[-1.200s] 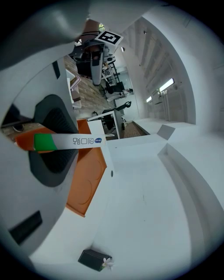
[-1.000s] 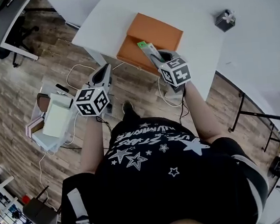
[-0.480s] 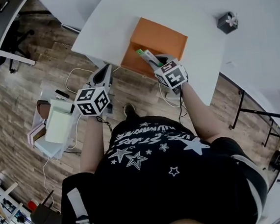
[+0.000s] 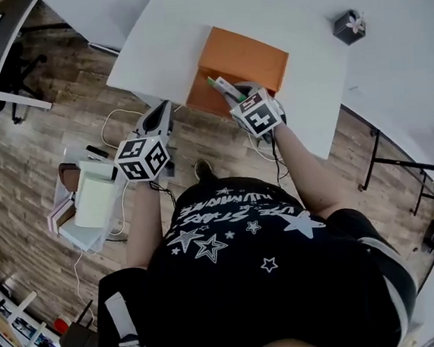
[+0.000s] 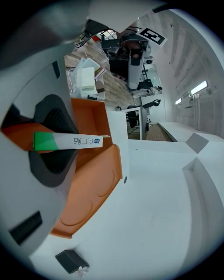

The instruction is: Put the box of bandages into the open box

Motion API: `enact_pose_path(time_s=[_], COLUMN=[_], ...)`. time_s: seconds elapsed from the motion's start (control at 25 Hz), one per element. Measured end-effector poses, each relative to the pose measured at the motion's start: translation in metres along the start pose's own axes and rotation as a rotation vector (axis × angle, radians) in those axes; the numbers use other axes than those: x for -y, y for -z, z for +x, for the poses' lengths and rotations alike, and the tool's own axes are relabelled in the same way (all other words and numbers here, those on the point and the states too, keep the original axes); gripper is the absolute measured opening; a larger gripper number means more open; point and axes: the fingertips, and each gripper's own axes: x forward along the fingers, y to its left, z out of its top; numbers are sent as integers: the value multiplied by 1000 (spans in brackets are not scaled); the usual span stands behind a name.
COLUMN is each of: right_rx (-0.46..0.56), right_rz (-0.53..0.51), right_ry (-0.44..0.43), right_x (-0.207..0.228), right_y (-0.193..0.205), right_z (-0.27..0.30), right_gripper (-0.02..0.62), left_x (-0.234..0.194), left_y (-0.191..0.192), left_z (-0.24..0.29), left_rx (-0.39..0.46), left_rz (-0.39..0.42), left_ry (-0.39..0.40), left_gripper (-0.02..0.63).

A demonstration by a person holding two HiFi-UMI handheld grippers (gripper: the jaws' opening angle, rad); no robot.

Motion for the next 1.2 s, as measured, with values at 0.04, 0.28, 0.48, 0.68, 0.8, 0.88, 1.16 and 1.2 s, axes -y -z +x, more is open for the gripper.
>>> enact_pose_path(time_s=[0.04,0.28,0.48,0.68,0.8,0.88,1.16,1.2], right_rx=[-8,6,35,54,86,114,182,194], right_rz=[-5,-15,-4,20,38,33,-12,-17], right_ry=[6,6,0,9,8,5,-7,-12], right_x=[0,0,1,5,7,7,-5,-7], right_y=[1,2,2,9,10,8,14,14], right_z=[0,-6,-12,-33,-45,-53,-91,-95], right_gripper=[114,114,119,144,144,144,144,144], left_x=[0,6,11,25,32,39,75,78], left_y=[0,1,1,1,1,2,15,17], left_z=[0,2,1,-4,-7,-11,-33,-37], left_rx=[0,3,7,22,32,39,61,62], left_rz=[-3,-6,-4,5,11,15,25,27], left_ry=[1,9,9,6,1,-4,-27,-32], left_gripper=[20,20,20,20,20,20,20,20])
